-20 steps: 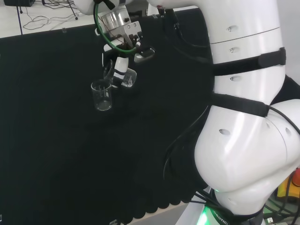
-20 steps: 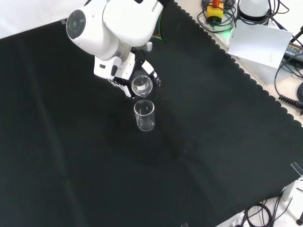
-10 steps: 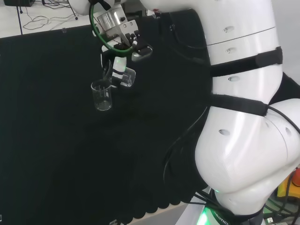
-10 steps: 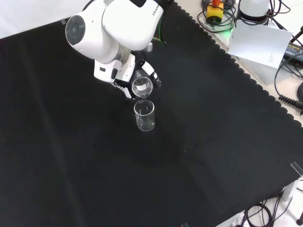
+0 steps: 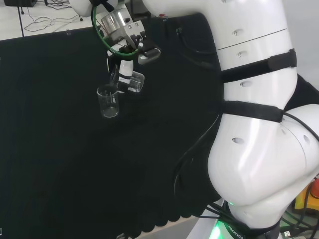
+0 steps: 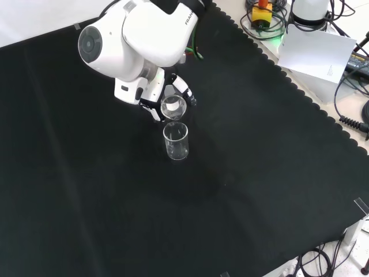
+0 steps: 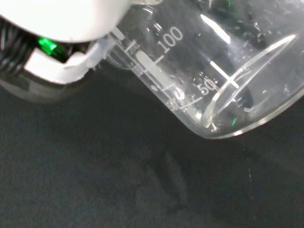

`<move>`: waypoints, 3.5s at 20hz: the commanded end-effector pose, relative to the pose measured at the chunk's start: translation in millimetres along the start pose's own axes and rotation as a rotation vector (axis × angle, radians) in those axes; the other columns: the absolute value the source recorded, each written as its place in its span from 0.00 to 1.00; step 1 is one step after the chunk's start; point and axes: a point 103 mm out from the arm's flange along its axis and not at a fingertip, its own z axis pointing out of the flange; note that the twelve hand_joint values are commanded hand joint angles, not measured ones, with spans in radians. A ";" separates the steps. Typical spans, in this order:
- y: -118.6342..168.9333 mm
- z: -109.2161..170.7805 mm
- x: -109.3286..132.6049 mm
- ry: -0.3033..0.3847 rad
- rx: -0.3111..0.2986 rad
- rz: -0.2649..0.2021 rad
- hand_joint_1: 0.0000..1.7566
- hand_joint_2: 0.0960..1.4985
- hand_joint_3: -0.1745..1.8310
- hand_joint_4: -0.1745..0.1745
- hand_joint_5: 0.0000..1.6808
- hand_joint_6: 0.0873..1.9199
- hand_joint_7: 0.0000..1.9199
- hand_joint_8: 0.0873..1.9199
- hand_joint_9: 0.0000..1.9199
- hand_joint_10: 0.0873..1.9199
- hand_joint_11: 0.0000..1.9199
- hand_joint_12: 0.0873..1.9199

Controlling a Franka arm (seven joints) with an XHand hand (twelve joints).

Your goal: Pour the water from the handheld beaker into the one on the table.

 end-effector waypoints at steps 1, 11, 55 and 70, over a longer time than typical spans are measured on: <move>-1.0 -0.6 0.9 -0.011 0.020 0.014 0.64 0.31 0.53 1.00 0.76 0.38 0.93 0.03 0.95 0.00 0.72 0.34; -1.9 -6.9 6.7 -0.037 0.057 0.029 0.64 0.31 0.53 1.00 0.76 0.38 0.94 0.03 0.95 0.00 0.72 0.34; 1.2 -16.9 18.7 -0.126 0.173 0.096 0.64 0.31 0.54 1.00 0.76 0.40 0.94 0.03 0.95 0.00 0.72 0.33; -4.9 -35.1 27.8 -0.160 0.194 0.117 0.64 0.31 0.54 1.00 0.75 0.40 0.94 0.03 0.96 0.00 0.72 0.33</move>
